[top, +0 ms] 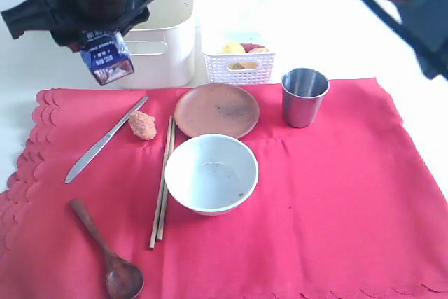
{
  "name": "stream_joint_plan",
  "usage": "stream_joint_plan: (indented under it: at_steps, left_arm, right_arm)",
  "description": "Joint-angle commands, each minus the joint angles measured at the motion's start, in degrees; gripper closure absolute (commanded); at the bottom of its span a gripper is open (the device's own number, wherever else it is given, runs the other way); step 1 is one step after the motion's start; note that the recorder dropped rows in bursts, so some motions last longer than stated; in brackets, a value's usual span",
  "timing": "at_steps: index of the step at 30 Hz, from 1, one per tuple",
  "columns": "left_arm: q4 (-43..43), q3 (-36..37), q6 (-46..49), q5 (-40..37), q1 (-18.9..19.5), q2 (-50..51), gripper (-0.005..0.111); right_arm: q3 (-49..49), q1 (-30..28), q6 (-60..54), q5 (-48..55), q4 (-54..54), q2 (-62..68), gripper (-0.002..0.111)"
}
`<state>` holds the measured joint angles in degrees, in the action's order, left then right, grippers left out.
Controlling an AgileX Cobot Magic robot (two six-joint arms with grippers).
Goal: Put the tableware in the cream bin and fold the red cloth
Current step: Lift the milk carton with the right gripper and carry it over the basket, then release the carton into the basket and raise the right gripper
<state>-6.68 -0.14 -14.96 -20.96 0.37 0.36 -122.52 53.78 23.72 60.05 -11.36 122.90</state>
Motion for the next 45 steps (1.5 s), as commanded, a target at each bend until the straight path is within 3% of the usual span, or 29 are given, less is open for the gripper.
stream_joint_plan:
  at_steps: [1, 10, 16, 21, 28, 45]
  left_arm:
    - [-0.3, 0.1, 0.2, 0.3, -0.4, -0.4, 0.107]
    - [-0.3, 0.1, 0.2, 0.3, -0.4, -0.4, 0.107]
    - [-0.3, 0.1, 0.2, 0.3, -0.4, -0.4, 0.107]
    - [-0.3, 0.1, 0.2, 0.3, -0.4, -0.4, 0.107]
    - [-0.3, 0.1, 0.2, 0.3, -0.4, -0.4, 0.107]
    - [-0.3, 0.1, 0.2, 0.3, -0.4, -0.4, 0.107]
  right_arm:
    - [-0.3, -3.6, -1.7, -1.5, -2.2, -4.4, 0.108]
    - [-0.3, -17.3, -1.9, 0.9, -1.9, -6.9, 0.108]
    - [-0.3, -25.3, -3.2, -5.3, -0.3, -4.8, 0.108]
    - [-0.3, -27.9, -3.2, -8.4, 3.1, -1.4, 0.108]
    - [-0.3, -30.2, -16.0, -16.3, 11.9, 4.9, 0.108]
    - [-0.3, -33.2, -16.2, -23.4, 11.9, 16.5, 0.104]
